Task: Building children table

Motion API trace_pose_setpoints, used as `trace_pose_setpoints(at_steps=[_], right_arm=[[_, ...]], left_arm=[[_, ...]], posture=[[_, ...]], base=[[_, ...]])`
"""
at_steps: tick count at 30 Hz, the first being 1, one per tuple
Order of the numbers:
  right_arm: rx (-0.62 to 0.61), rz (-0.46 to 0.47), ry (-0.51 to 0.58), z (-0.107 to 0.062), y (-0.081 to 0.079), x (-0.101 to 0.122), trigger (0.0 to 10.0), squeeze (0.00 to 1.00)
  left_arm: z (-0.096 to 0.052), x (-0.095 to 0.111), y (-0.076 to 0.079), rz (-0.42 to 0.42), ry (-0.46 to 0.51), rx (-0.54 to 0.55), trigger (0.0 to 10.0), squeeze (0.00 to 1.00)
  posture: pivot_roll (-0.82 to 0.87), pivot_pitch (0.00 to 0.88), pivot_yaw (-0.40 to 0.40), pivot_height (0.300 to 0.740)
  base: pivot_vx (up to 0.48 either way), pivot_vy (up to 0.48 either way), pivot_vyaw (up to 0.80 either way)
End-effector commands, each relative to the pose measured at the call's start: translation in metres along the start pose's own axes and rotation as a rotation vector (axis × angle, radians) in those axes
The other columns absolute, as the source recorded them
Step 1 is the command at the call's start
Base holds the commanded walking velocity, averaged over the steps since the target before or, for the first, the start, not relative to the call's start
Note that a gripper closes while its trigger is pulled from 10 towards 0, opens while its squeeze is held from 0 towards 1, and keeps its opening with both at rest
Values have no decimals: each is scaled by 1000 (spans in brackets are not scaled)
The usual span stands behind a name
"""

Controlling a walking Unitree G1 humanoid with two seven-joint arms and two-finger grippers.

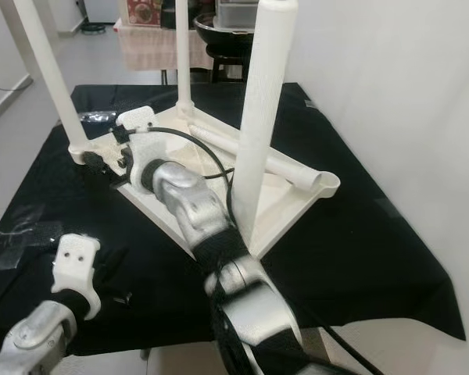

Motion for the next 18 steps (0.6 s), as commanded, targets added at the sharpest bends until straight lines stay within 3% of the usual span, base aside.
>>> trace_pose_setpoints(at_steps=[1, 3, 4, 5, 6, 7, 9, 10, 11, 12, 14, 15, 16, 17, 18], right_arm=[[99, 118, 51, 0, -24, -6, 10000, 0], [136, 126, 77, -17, -23, -3, 10000, 0], [136, 126, 77, -17, -23, -3, 10000, 0], [178, 137, 88, -28, -25, -3, 10000, 0], [178, 137, 88, -28, -25, -3, 10000, 0], [222, 147, 94, -39, -28, -2, 10000, 0], [222, 147, 94, -39, -28, -2, 10000, 0], [297, 163, 84, -60, -32, -6, 10000, 0], [297, 163, 84, -60, -32, -6, 10000, 0], [408, 194, 5, -99, -47, -20, 10000, 0], [408, 194, 5, -99, -47, -20, 10000, 0], [419, 211, -50, -114, -50, -29, 10000, 0], [419, 211, -50, -114, -50, -29, 10000, 0], [394, 236, -165, -130, -48, -44, 10000, 0], [394, 236, -165, -130, -48, -44, 10000, 0]], left_arm=[[-2, -6, -14, -3, -22, 79, 10000, 0], [-3, -8, -35, -30, -29, 188, 10000, 0], [-3, -8, -35, -30, -29, 188, 10000, 0], [-5, -9, -49, -41, -34, 247, 10000, 0], [-5, -9, -49, -41, -34, 247, 10000, 0], [-7, -9, -62, -50, -34, 301, 10000, 0], [-7, -9, -62, -50, -34, 301, 10000, 0], [-10, -7, -81, -58, -29, 375, 10000, 0], [-10, -7, -81, -58, -29, 375, 10000, 0], [-15, -3, -106, -71, -11, 480, 10000, 0], [-15, -3, -106, -71, -11, 480, 10000, 0], [-16, -2, -112, -74, -4, 499, 10000, 0], [-16, -2, -112, -74, -4, 499, 10000, 0], [-15, -1, -112, -79, 2, 497, 10000, 0], [-15, -1, -112, -79, 2, 497, 10000, 0]], posture=[[-7, 40, -9, 740], [-7, 38, -6, 740], [-7, 38, -6, 740], [-5, 36, -7, 740], [-5, 36, -7, 740], [-3, 34, -9, 740], [-3, 34, -9, 740], [-5, 29, -10, 740], [-5, 29, -10, 740], [-13, 26, -10, 740], [-13, 26, -10, 740], [-14, 24, -11, 740], [-14, 24, -11, 740], [-24, 22, -13, 740], [-24, 22, -13, 740]], base=[[0, 0, 0], [0, 0, 0], [0, 0, 0], [0, 0, 0], [0, 0, 0], [0, 0, 0], [0, 0, 0], [0, 0, 0], [0, 0, 0], [0, 0, 0], [0, 0, 0], [0, 0, 0], [0, 0, 0], [0, 0, 0], [0, 0, 0]])
Point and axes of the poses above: a point about 5 cm out from each wrist's last joint towards the gripper, its own z axis pointing out of the wrist towards the gripper, its own x axis along the axis of the wrist's last joint, y = z × x, the point moved 1 cm from there along z, pointing out of the wrist towards the gripper, and after that the axes turned 3 degrees about -z, right-handed, at the moved point
